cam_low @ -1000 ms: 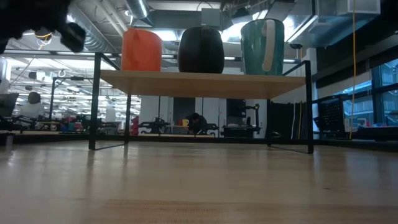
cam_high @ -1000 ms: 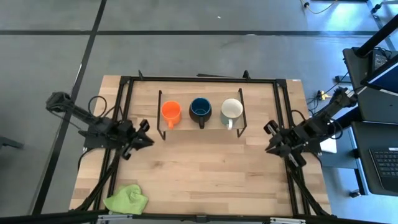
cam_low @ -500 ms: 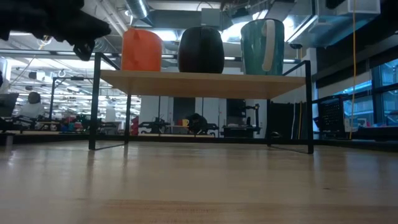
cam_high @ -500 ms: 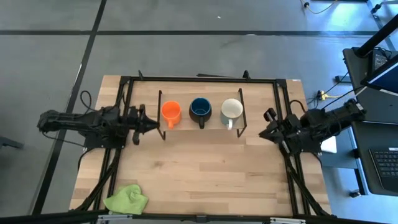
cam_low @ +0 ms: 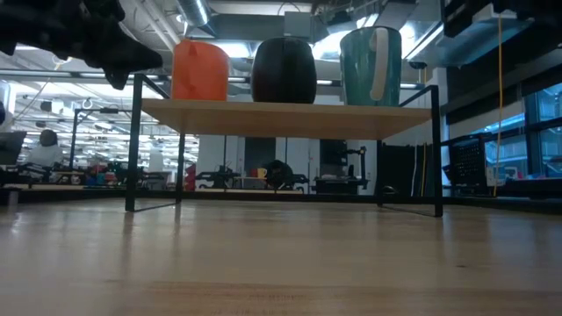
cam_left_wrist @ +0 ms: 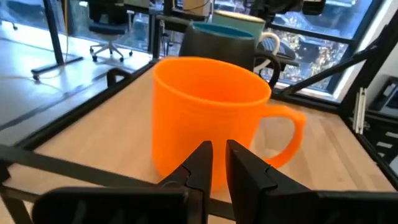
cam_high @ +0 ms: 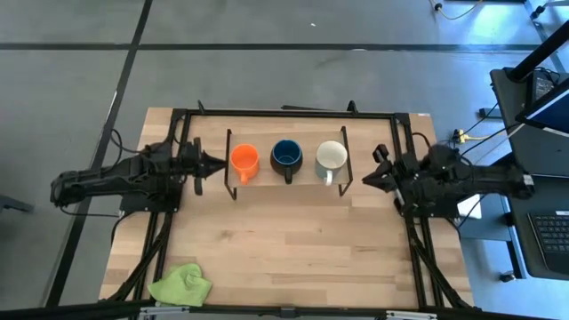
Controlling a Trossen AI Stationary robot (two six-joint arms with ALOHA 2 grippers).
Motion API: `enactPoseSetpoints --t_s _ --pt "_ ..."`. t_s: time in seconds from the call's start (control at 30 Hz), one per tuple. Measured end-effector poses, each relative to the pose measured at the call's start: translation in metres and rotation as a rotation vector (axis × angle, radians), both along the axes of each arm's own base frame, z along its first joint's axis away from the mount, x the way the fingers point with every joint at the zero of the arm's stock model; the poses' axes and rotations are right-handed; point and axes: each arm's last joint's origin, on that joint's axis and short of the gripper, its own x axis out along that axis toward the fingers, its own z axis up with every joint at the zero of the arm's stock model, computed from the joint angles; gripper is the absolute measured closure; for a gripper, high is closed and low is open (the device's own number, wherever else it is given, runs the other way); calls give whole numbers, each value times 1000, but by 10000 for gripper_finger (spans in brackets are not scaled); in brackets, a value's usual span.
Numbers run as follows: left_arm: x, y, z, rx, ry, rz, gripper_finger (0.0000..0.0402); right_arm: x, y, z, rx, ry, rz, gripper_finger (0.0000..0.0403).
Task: Stack small to large cups/mugs on shelf
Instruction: Return to Home Position
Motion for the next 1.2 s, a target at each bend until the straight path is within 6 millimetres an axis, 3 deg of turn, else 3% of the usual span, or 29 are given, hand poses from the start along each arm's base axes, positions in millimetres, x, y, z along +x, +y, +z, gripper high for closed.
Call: enactPoseSetpoints --t_s 0.2,0.57,0.8,1.2 --pt "-3 5 2 17 -17 1 366 0 -13 -4 -17 5 -28 373" --pt "-4 12 2 -7 -75 -2 362 -9 -21 -52 61 -138 -34 373" --pt "2 13 -38 -102 -98 -12 366 -10 -23 -75 143 -127 -97 373" --pt "3 12 -63 -95 -136 -34 366 -7 -26 -91 91 -48 -201 373"
